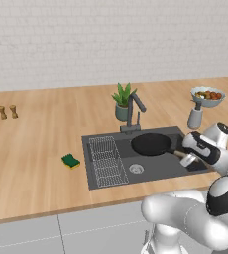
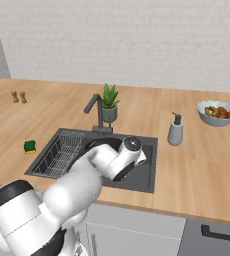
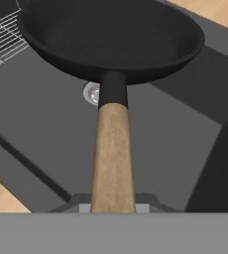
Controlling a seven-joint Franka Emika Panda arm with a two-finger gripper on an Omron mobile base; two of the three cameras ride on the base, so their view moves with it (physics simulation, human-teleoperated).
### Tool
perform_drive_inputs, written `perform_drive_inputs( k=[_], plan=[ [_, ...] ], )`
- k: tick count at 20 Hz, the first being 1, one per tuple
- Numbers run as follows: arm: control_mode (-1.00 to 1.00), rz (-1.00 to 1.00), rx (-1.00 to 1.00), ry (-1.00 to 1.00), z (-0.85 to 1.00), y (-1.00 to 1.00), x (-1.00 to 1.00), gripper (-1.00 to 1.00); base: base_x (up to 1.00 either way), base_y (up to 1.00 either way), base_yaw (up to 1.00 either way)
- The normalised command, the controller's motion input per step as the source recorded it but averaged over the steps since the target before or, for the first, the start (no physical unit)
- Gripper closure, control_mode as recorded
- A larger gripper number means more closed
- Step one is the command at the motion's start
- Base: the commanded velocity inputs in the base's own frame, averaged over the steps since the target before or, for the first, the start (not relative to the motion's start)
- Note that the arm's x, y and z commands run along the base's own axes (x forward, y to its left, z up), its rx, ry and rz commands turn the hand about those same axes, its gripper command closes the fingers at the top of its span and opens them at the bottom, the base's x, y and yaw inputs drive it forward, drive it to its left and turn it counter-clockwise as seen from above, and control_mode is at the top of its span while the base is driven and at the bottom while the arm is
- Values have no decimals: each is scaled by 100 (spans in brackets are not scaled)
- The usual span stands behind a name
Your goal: Pick the pan and sponge and place them into the sink. Then turn on the water.
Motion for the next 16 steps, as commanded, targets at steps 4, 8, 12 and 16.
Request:
perform_drive_inputs(
  k=[4,8,12,16],
  plan=[
    [-100,0,0,1,-39,2,26,100,0,0,0],
    [-100,0,0,3,-35,7,26,100,0,0,0],
    [-100,0,-1,3,-31,13,26,100,0,0,0],
    [-100,0,0,5,-25,6,18,100,0,0,0]
  ],
)
